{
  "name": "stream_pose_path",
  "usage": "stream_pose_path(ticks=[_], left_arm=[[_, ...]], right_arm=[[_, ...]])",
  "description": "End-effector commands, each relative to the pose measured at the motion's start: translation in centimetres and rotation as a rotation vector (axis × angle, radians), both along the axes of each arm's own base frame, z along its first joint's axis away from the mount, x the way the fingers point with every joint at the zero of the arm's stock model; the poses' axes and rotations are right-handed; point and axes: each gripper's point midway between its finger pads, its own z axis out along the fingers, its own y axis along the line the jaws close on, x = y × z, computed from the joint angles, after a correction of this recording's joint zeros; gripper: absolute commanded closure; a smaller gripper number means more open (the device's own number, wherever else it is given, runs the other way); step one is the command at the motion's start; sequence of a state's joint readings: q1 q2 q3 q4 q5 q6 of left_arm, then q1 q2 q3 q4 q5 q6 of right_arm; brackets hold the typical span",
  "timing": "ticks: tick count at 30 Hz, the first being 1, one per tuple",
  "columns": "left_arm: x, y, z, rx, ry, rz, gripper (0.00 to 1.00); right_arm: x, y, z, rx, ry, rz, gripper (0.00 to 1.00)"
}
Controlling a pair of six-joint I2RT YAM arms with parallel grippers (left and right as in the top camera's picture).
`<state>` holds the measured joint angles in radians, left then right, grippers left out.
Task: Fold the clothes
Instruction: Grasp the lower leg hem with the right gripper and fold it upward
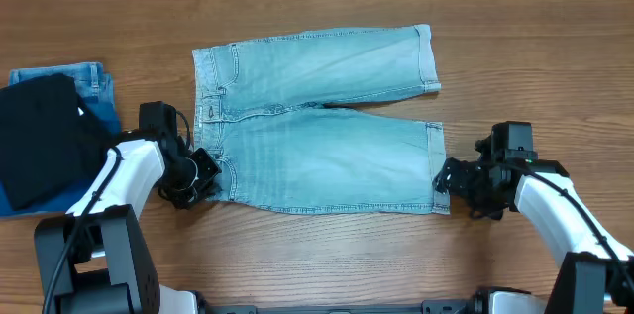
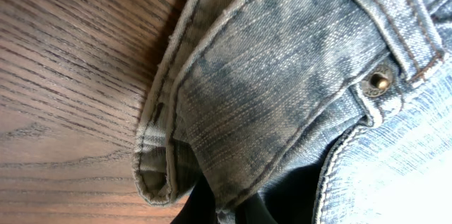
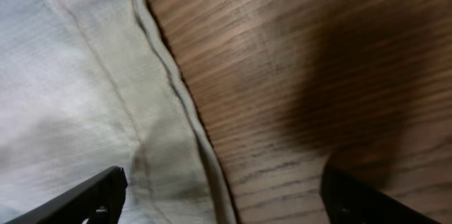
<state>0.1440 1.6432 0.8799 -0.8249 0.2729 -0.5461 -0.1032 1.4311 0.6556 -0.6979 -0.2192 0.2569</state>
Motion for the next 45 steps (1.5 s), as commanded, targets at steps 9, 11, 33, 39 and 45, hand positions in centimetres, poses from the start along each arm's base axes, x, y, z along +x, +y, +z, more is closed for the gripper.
stream_pose_path(ticks=[9, 11, 33, 39, 45], left_arm=[[1.0, 0.6, 0.3, 0.025, -0.028, -0.014, 0.95], [0.7, 0.6, 0.3, 0.023, -0.015, -0.014, 0.96], [5.9, 2.5, 7.1, 0.12, -0.155, -0.14, 0.91], [9.7, 3.1, 7.9, 0.154, -0.311, -0.127, 0.86], [13.2, 2.0, 9.2, 0.183, -0.458, -0.152, 0.83]], right_arm=[[-4.0, 4.2, -0.3, 0.248, 0.168, 0.063, 0.48], [-4.0, 4.3, -0.2, 0.252, 0.166, 0.063, 0.96], [11.3, 1.2, 15.4, 0.035, -0.567, 0.126, 0.96], [14.5, 3.2, 14.7, 0.056, -0.64, 0.189, 0.96], [17.4, 5.2, 13.1, -0.036, -0.679, 0.23, 0.96]])
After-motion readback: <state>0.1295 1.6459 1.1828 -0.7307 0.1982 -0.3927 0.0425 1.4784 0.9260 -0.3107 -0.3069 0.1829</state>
